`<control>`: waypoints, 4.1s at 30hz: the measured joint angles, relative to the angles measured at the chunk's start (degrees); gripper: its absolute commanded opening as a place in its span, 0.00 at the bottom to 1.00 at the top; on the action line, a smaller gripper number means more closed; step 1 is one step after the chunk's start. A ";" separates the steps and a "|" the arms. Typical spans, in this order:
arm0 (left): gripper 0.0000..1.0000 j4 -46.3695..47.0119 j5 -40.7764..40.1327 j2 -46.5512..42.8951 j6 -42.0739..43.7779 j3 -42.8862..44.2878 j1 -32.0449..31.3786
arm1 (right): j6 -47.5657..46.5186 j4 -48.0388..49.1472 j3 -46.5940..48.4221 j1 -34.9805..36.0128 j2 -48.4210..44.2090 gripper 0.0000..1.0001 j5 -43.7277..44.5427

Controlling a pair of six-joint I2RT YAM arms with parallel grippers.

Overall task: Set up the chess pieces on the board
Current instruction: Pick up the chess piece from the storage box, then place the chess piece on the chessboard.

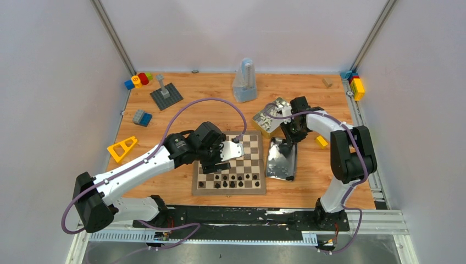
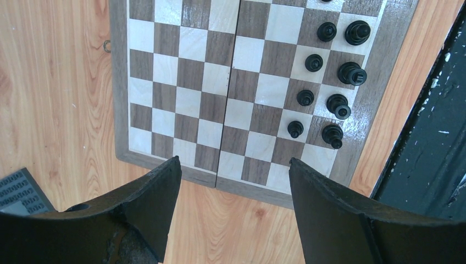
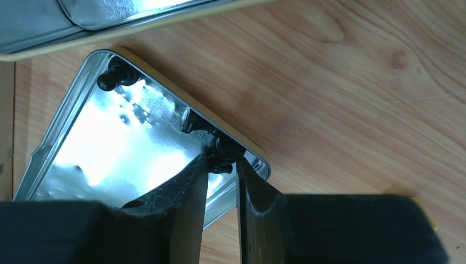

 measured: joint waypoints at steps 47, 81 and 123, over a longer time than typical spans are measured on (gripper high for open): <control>0.80 1.68 4.72 -0.15 -2.14 0.00 8.48 | -8.33 -11.85 1.62 3.34 -10.12 0.02 -6.86; 0.80 -0.26 22.80 -14.01 -10.93 0.66 44.22 | -21.94 -47.60 38.86 40.52 24.26 0.09 19.63; 0.81 0.02 24.46 -13.20 -9.31 -0.39 44.30 | -15.02 -29.97 22.93 28.39 0.24 0.42 -2.29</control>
